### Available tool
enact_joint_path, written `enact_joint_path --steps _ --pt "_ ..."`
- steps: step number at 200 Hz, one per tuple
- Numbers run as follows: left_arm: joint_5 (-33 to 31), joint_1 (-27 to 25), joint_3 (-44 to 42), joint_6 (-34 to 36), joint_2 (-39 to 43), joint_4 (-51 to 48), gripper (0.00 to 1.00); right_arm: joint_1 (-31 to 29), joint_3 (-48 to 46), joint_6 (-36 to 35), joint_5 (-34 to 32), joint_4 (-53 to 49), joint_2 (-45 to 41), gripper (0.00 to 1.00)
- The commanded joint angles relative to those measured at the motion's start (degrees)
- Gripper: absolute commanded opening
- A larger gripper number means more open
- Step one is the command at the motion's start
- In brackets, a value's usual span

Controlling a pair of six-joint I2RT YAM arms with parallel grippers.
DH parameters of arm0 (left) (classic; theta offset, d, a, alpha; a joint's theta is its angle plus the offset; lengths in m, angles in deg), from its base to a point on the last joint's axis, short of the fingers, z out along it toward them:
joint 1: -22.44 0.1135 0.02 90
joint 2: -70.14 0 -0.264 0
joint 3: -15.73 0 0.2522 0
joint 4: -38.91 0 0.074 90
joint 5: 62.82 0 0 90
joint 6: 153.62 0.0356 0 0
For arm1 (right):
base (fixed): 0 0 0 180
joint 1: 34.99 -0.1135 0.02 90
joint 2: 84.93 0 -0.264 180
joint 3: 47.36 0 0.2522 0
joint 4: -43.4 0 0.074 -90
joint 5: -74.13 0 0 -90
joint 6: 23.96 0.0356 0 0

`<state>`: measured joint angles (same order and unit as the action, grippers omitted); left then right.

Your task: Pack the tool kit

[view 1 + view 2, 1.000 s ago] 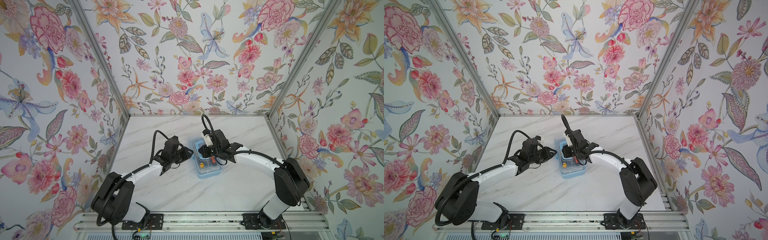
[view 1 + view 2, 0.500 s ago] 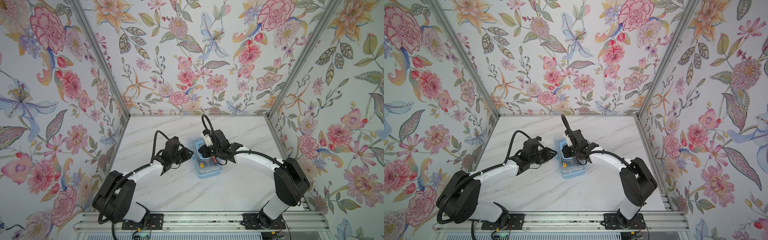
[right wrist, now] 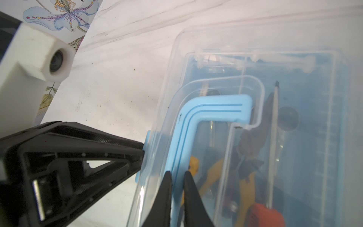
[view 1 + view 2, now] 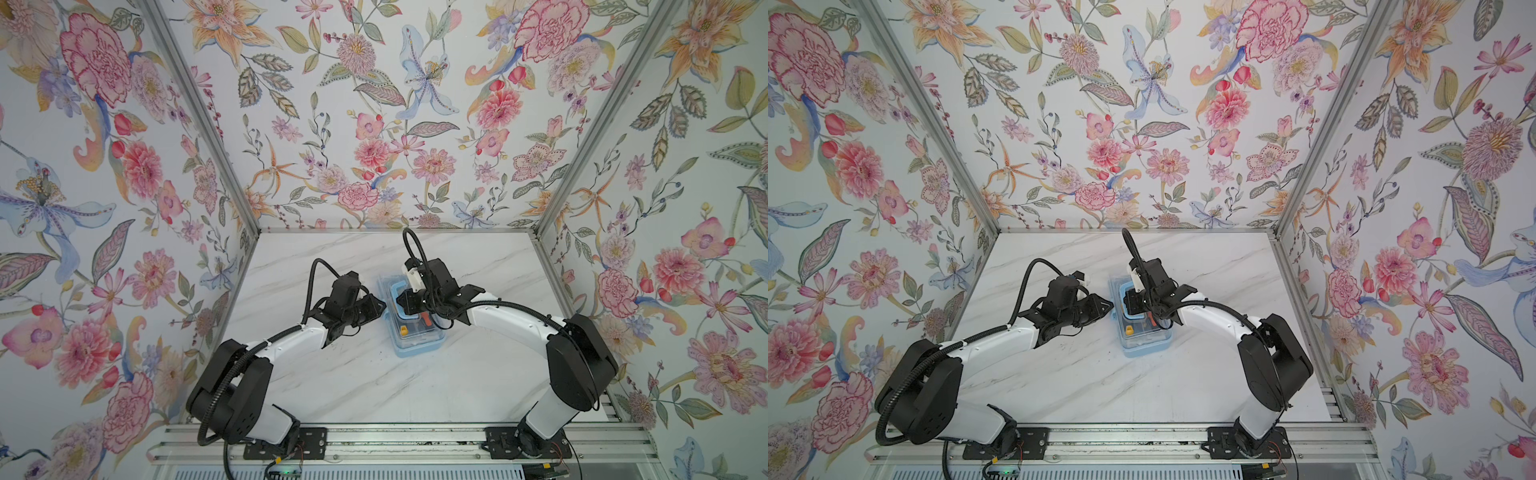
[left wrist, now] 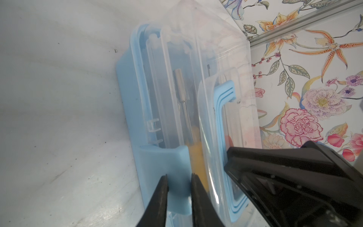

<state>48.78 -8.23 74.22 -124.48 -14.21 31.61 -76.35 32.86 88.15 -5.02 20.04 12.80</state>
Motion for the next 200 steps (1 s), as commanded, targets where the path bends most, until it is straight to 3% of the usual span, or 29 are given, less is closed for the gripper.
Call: enact_joint_path --steps 1,156,200 --pt "-0.84 -1.81 0.06 0.93 -2.20 -2.17 0.23 -1.62 -5.02 -0.63 2.06 -16.32 7.95 0.13" --pt "-4.16 -3.16 0.75 4.96 0.68 -8.02 0.26 -2.47 -4.39 -0.13 1.77 -16.30 9.33 0.13" --pt "-3.17 -3.75 -1.25 3.30 -1.56 -0.79 0.26 -2.70 -4.10 0.07 1.92 -15.99 10.46 0.13"
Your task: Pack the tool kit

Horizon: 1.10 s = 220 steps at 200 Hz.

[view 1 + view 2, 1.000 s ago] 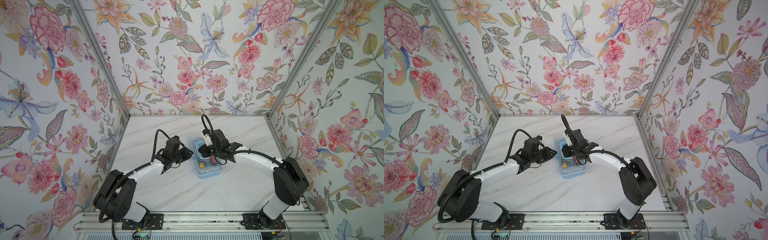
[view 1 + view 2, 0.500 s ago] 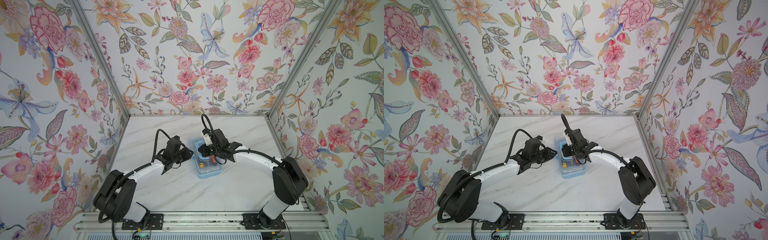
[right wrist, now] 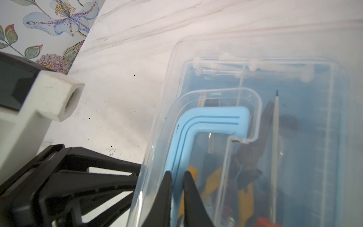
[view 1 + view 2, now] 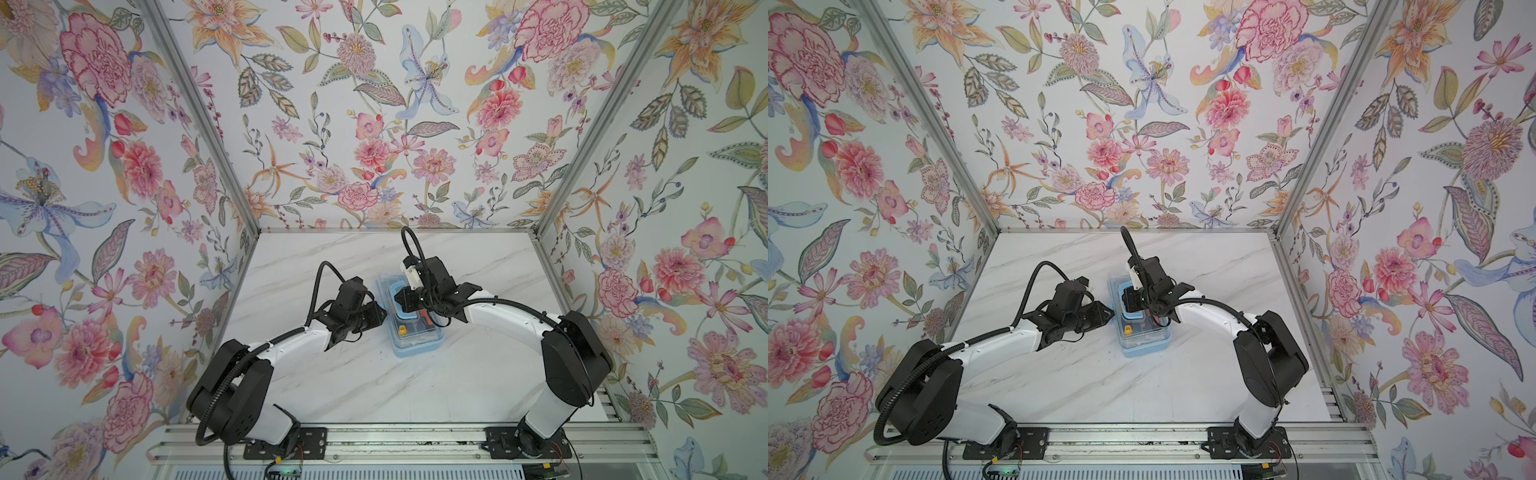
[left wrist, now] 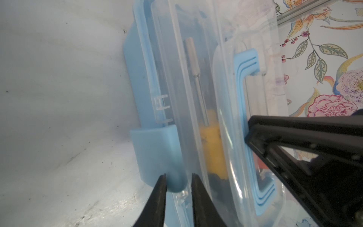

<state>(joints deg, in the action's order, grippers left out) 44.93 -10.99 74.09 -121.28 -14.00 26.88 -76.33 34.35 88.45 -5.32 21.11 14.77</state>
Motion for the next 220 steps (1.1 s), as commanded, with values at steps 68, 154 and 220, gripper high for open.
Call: enact_joint_path --steps 68,154,220 --pt "1.72 -2.34 -7.24 -3.44 -3.99 17.72 0.24 -2.66 -8.05 0.15 2.96 -15.96 8.23 0.13" --pt "0.19 -4.03 -22.50 -13.55 -12.21 58.70 0.29 -3.39 -14.18 3.15 10.33 -7.16 11.05 0.12" --pt "3.91 -4.88 -22.94 -21.28 -28.00 81.47 0.28 -4.13 -17.66 5.62 13.24 -1.35 12.14 0.11"
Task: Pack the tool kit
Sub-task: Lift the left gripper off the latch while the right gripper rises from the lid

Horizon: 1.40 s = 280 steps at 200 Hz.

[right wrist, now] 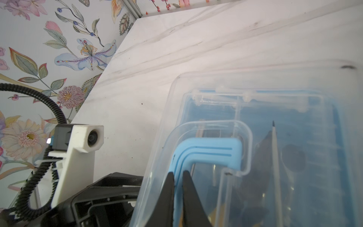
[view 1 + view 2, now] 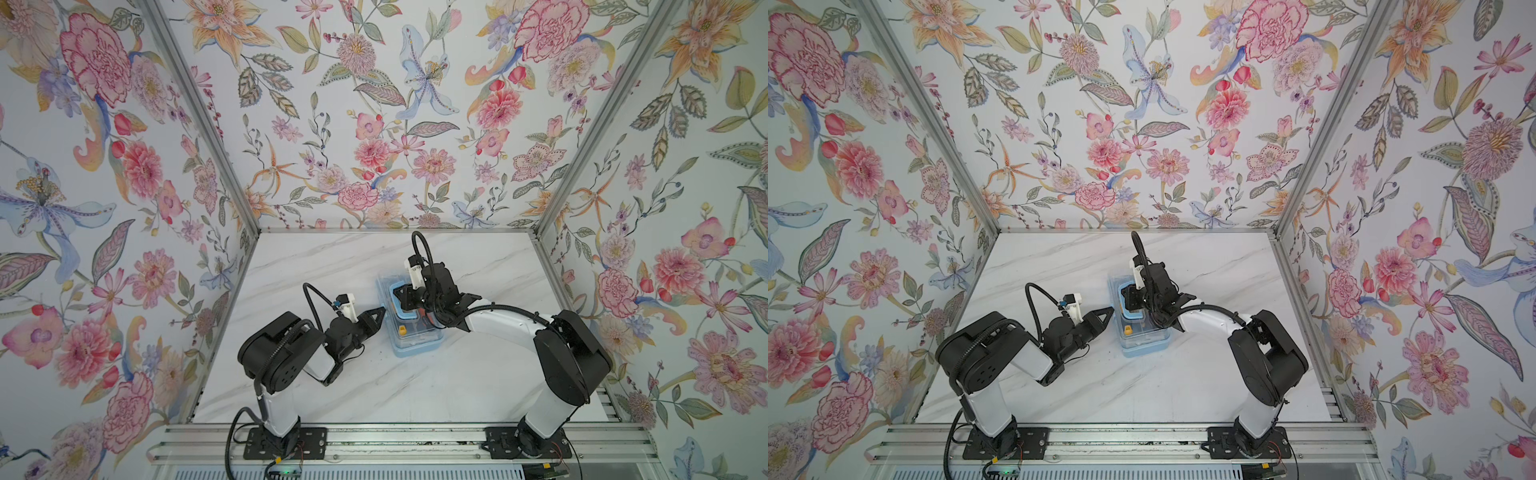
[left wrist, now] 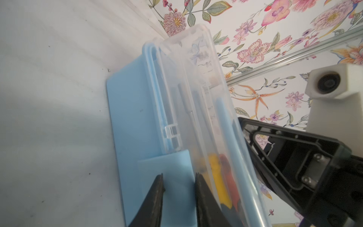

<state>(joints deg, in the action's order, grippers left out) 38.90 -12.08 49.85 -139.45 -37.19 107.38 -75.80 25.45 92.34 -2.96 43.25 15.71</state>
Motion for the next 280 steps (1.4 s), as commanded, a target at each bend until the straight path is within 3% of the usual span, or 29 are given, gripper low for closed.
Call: enact_joint_path --steps 1,20,54,87,119,159,178,187,196,210,229,243,255,267,280 --pt "9.92 -3.75 1.28 -3.06 -4.72 0.81 0.29 -4.68 -8.72 1.73 10.85 -23.47 11.13 0.12" --pt "9.24 -3.38 1.66 0.58 -0.57 -5.65 0.29 -4.20 -7.79 1.58 10.81 -24.73 9.67 0.12" --pt "6.17 -1.95 8.88 14.02 8.47 -30.05 0.32 -2.96 -4.38 1.15 9.78 -28.31 4.99 0.12" --pt "3.28 0.45 20.91 25.22 9.18 -48.67 0.38 -0.86 0.68 0.30 6.51 -32.41 0.84 0.19" --pt "0.01 3.41 27.47 30.16 9.89 -61.18 0.44 -0.02 7.53 -0.83 -0.44 -39.10 -2.38 0.24" --pt "-2.33 7.17 30.69 31.93 14.04 -67.00 0.47 1.42 9.47 -0.80 -4.59 -42.36 -8.84 0.26" --pt "-3.77 7.17 30.87 32.57 17.04 -66.95 0.57 1.71 8.47 -2.01 -6.92 -41.36 -13.55 0.31" --pt "-3.89 7.06 31.00 32.82 17.28 -66.03 0.76 1.72 7.86 -3.10 -8.91 -40.39 -16.25 0.42" --pt "-4.84 6.86 31.43 33.39 20.23 -65.56 0.98 1.53 6.40 -4.53 -11.84 -38.46 -19.34 0.64" --pt "-10.71 5.48 33.54 36.14 22.14 -68.15 0.99 1.57 2.19 -5.87 -16.25 -33.43 -24.63 1.00" --pt "-24.50 0.08 36.55 45.09 25.03 -71.17 0.99 1.88 -3.41 -7.12 -22.75 -27.68 -30.67 0.99" --pt "-31.74 -4.62 35.18 53.87 27.19 -66.73 0.99 1.97 -7.35 -8.18 -28.09 -24.09 -34.00 0.99" --pt "-32.18 -6.57 32.93 59.75 28.11 -62.82 0.99 1.67 -10.95 -11.32 -32.69 -20.05 -36.16 0.99" --pt "-28.20 -6.82 30.42 63.39 28.13 -60.24 0.99 1.27 -16.50 -13.30 -36.56 -14.16 -37.71 0.99" --pt "-26.29 -7.13 26.65 64.87 28.76 -55.98 0.99 1.31 -22.11 -17.97 -36.62 -10.99 -38.92 0.99"
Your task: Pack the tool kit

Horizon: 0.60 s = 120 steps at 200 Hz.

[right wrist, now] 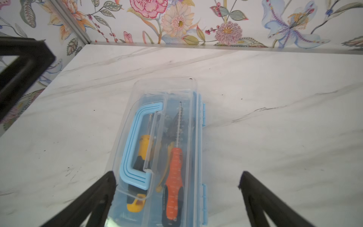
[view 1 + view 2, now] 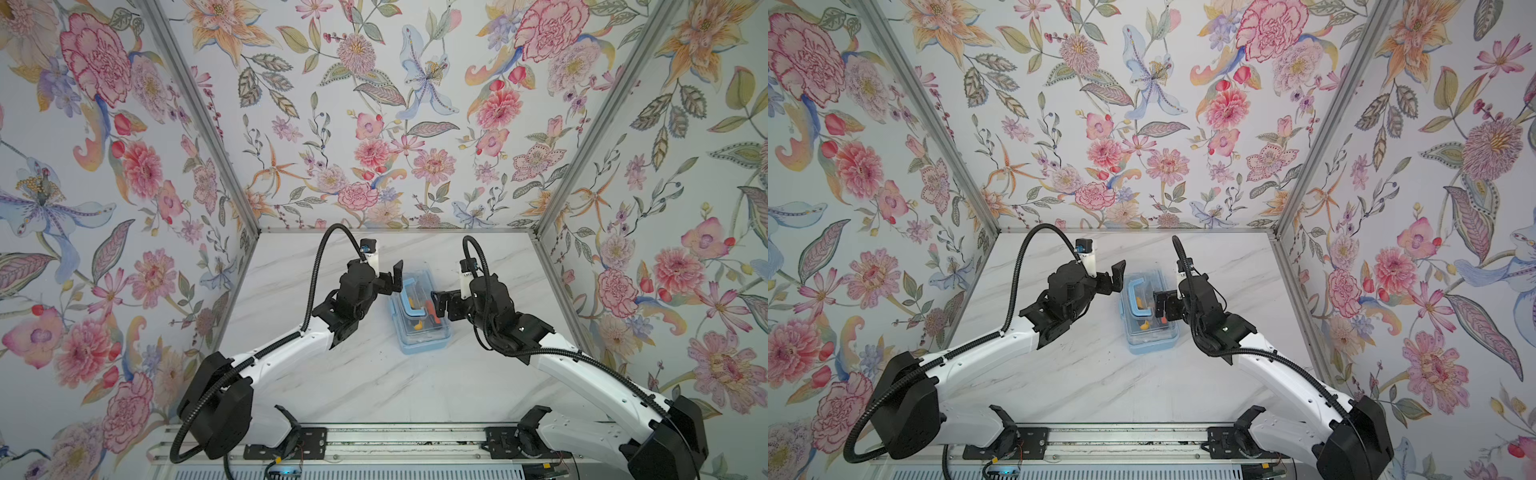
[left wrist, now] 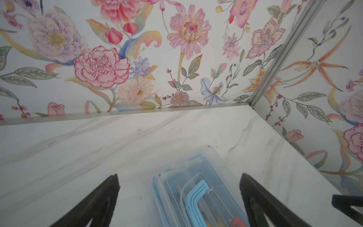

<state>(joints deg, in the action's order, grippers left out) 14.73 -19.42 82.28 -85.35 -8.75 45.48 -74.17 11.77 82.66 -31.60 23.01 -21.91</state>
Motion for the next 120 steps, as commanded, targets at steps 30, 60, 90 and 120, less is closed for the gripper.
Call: enact_joint_path --steps 30,60,90,120 --pt "-7.79 0.12 -12.06 10.12 6.38 14.24 0.99 1.29 -16.75 -15.25 -13.63 15.56 -6.09 0.99" --pt "-13.31 0.82 -15.00 14.68 12.00 12.01 0.99 10.82 -24.43 -16.19 -13.55 24.08 -13.84 0.99" --pt "-18.96 3.34 -20.11 15.65 19.50 10.23 0.99 18.87 -26.60 -14.35 -12.55 27.69 -16.05 0.99" --pt "-21.84 11.36 -29.76 13.89 27.85 13.47 0.99 25.53 -30.19 -13.31 -8.21 39.65 -8.59 0.99"
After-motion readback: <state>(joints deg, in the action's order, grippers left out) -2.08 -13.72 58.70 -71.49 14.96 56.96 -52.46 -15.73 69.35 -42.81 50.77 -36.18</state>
